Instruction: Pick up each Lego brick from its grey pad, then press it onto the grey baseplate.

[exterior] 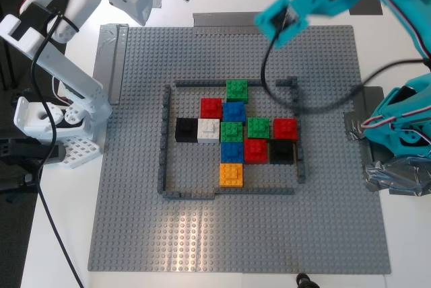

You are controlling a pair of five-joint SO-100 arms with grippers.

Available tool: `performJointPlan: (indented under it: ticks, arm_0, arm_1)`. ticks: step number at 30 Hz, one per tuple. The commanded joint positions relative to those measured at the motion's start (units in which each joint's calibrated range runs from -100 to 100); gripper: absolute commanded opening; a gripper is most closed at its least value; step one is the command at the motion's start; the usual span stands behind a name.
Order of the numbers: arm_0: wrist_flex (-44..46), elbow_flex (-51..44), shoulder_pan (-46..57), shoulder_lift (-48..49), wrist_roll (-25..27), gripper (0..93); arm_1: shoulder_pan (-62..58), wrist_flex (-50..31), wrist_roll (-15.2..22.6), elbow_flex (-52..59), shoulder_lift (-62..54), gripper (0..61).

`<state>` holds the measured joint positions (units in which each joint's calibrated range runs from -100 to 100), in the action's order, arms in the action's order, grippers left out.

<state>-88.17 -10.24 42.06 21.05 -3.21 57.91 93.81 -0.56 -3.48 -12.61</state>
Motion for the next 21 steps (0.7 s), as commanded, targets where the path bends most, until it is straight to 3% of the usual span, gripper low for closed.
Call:
performJointPlan:
  ticks: [1, 4, 10, 21]
  arm_0:
    - [5.67, -1.81, 18.04, -3.62, -0.38, 14.9]
    - [10.96, -0.91, 26.52, -8.34, -0.38, 0.0]
    - [15.03, -0.91, 36.17, -15.81, -0.13, 0.0]
    - [-1.57, -8.13, 32.47, -13.92, -0.42, 0.0]
  arm_1:
    - [1.18, 1.23, 0.39, -6.86, 0.42, 0.2]
    - [1.61, 1.88, 0.54, -8.75, 1.71, 0.2]
    - [1.32, 3.27, 1.03, -9.66, 2.65, 0.2]
    - [1.18, 1.23, 1.47, -9.66, 2.65, 0.2]
